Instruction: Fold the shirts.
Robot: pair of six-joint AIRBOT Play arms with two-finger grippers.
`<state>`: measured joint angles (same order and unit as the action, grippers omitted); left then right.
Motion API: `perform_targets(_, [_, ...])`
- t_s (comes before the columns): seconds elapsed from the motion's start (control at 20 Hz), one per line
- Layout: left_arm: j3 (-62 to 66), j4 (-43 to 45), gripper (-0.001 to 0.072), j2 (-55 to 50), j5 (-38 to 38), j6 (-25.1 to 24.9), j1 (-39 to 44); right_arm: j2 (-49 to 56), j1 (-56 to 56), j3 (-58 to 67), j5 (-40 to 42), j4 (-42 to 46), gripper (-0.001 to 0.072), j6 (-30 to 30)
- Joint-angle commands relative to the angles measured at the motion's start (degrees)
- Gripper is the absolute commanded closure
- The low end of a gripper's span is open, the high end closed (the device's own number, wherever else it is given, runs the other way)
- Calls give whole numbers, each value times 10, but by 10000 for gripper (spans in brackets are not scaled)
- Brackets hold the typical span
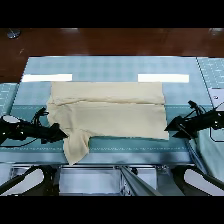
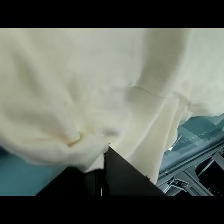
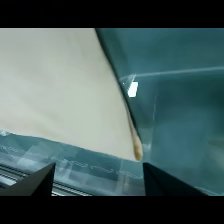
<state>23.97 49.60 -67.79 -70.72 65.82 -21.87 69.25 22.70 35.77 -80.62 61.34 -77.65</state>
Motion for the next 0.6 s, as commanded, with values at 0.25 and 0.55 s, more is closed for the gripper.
perform_targets(0.25, [0, -6, 685, 0, -3, -2, 1, 42, -56, -19, 74, -51, 90, -3])
perform_targets(0.55, [1, -8, 685, 0, 3, -2, 1, 42, -61, -18, 124, -137, 255, 18])
